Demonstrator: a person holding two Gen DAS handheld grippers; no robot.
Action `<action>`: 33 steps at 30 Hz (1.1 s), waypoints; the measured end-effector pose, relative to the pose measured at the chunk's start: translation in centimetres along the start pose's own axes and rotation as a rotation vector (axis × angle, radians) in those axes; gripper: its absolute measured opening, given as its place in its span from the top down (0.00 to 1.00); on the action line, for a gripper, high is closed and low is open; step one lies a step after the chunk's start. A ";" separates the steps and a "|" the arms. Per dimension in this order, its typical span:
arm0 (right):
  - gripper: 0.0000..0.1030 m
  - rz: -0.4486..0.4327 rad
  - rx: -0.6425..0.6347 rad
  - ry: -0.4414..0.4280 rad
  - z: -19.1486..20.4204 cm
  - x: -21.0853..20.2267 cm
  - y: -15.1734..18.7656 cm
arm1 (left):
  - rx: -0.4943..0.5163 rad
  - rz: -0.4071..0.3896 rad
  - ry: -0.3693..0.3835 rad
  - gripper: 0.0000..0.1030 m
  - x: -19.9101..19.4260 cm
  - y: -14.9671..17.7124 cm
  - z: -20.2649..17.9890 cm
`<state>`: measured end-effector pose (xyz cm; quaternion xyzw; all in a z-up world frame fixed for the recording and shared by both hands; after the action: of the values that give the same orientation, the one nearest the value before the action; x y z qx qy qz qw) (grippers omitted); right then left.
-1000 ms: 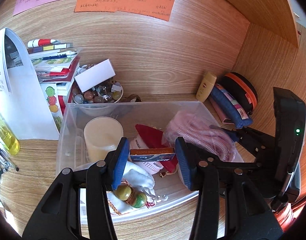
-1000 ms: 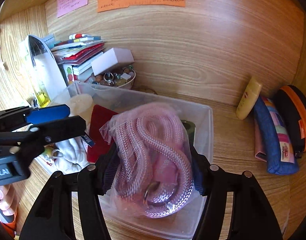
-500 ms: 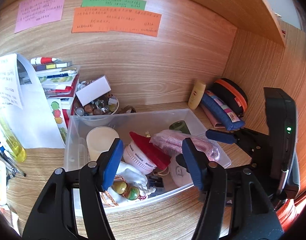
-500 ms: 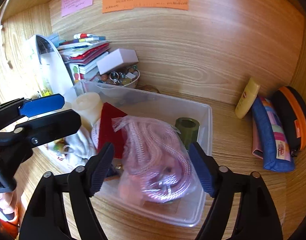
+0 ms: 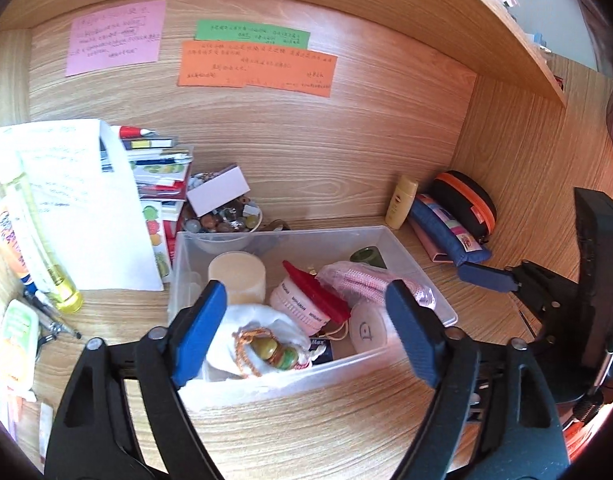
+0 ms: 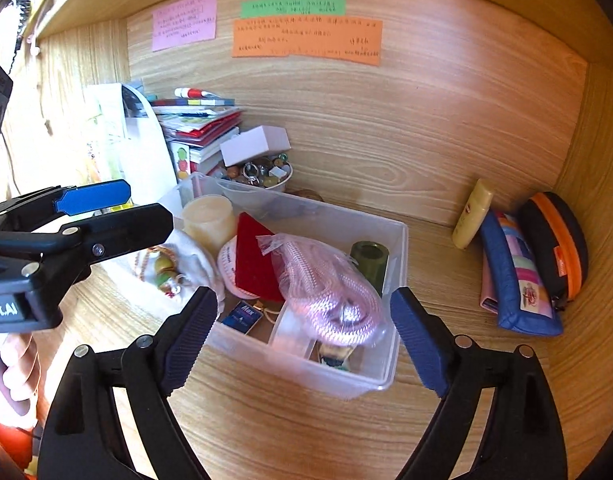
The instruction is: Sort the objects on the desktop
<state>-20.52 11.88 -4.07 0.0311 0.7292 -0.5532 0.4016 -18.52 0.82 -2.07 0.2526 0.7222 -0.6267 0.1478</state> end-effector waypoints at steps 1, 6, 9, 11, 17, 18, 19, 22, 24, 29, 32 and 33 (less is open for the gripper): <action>0.15 -0.003 -0.001 0.003 0.1 -0.3 0.1 | -0.002 -0.002 -0.008 0.14 -0.3 0.1 0.1; 0.15 -0.018 0.000 0.012 0.5 -1.8 0.6 | 0.009 -0.010 -0.063 0.09 -1.6 0.9 0.6; 0.14 -0.027 0.004 0.012 0.7 -2.6 1.1 | 0.018 -0.008 -0.082 0.09 -2.2 1.4 0.7; 0.12 -0.033 0.011 0.011 0.8 -3.1 1.4 | 0.026 -0.014 -0.100 0.09 -2.7 1.8 0.7; 0.04 -0.066 0.028 0.018 1.0 -4.9 2.3 | 0.047 -0.028 -0.128 0.09 -3.5 2.8 0.5; 0.04 -0.069 0.030 0.021 1.0 -5.1 2.5 | 0.048 -0.027 -0.132 0.09 -3.5 2.9 0.5; 0.04 -0.071 0.031 0.023 1.0 -5.3 2.6 | 0.048 -0.027 -0.136 0.09 -3.6 3.1 0.4; 0.04 -0.080 0.037 0.030 1.0 -5.9 3.0 | 0.048 -0.027 -0.141 0.09 -3.7 3.5 0.3; 0.04 -0.083 0.043 0.024 1.0 -6.3 3.3 | 0.049 -0.027 -0.147 0.09 -3.8 3.8 0.3; 0.03 -0.077 0.057 0.023 1.1 -6.5 4.1 | 0.063 -0.020 -0.152 0.09 -3.8 4.8 -0.2; 0.03 -0.068 0.067 0.017 0.9 -6.3 4.5 | 0.072 -0.011 -0.157 0.09 -3.6 5.2 -0.4; 0.03 -0.063 0.070 0.016 0.8 -6.2 4.6 | 0.076 -0.009 -0.161 0.09 -3.5 5.3 -0.5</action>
<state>-13.66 15.41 -3.87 0.0268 0.7131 -0.5906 0.3767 -12.69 1.10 -4.52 0.2038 0.6848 -0.6726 0.1929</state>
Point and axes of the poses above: each gripper's, at about its wrist camera, not at the fingertips, and x roughly the way its jaws point, z to its left, y to its underside, the point moved 7 cm from there along x, roughly the way its jaws point, and after that the axes turned 1 degree about -z, right-handed, at the moved point
